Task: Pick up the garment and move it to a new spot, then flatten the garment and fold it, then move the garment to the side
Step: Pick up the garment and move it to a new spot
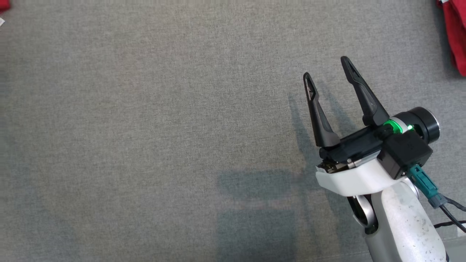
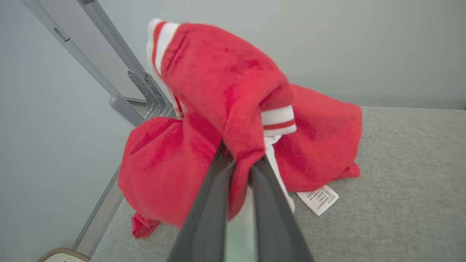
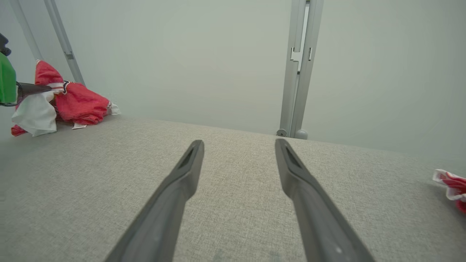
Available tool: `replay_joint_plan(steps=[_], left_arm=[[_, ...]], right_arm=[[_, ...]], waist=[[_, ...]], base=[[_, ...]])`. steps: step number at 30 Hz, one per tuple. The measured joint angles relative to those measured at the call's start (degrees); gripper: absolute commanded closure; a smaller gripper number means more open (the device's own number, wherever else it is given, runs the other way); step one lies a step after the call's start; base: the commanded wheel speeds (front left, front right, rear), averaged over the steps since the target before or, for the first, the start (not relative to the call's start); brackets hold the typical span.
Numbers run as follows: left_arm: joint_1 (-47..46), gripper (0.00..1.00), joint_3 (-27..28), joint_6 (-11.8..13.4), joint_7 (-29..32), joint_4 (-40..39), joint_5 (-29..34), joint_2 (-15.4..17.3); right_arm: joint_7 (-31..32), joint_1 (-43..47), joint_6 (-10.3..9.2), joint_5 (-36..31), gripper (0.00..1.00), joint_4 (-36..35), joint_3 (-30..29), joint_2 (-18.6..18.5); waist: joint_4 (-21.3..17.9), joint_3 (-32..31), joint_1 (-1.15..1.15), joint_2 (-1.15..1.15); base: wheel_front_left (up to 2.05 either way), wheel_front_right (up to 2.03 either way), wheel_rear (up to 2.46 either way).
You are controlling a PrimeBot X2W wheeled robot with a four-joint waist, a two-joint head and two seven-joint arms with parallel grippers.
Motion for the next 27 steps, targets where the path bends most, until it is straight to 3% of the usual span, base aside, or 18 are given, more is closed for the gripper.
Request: replay_joint_plan(steps=[3,11,21,27], left_arm=[[-1.84,1.00,-1.37,-1.89,-0.80,0.24,0.03,-0.52],[-4.24,1.00,-7.19,-4.68,-1.09,-4.70,-0.23,-5.66],[-3.31,1.00,-16.04,-4.95,3.23,-19.49,-6.28,-11.82],[0.09,1.00,-18.66,-4.31,6.37,-29.51,-10.22,-19.22]], right_arm=[[-0.42,0.67,0.00,0.65,0.00,1.52,-0.01,0.02],[-1.18,3.45,0.00,3.22,0.00,4.14,-0.99,0.02],[-1.45,7.45,-0.01,5.16,0.00,5.49,-1.90,0.05],[-1.47,8.96,0.00,5.91,0.00,5.57,-2.88,0.07]], waist=[[0.18,-2.46,-0.01,0.00],[0.26,-10.75,-0.01,0.00],[-1.50,-21.34,-0.01,0.00],[-4.69,-24.86,-0.01,0.00]], base=[[0.00,0.00,0.00],[0.00,0.00,0.00],[0.00,0.00,0.00],[0.00,0.00,0.00]])
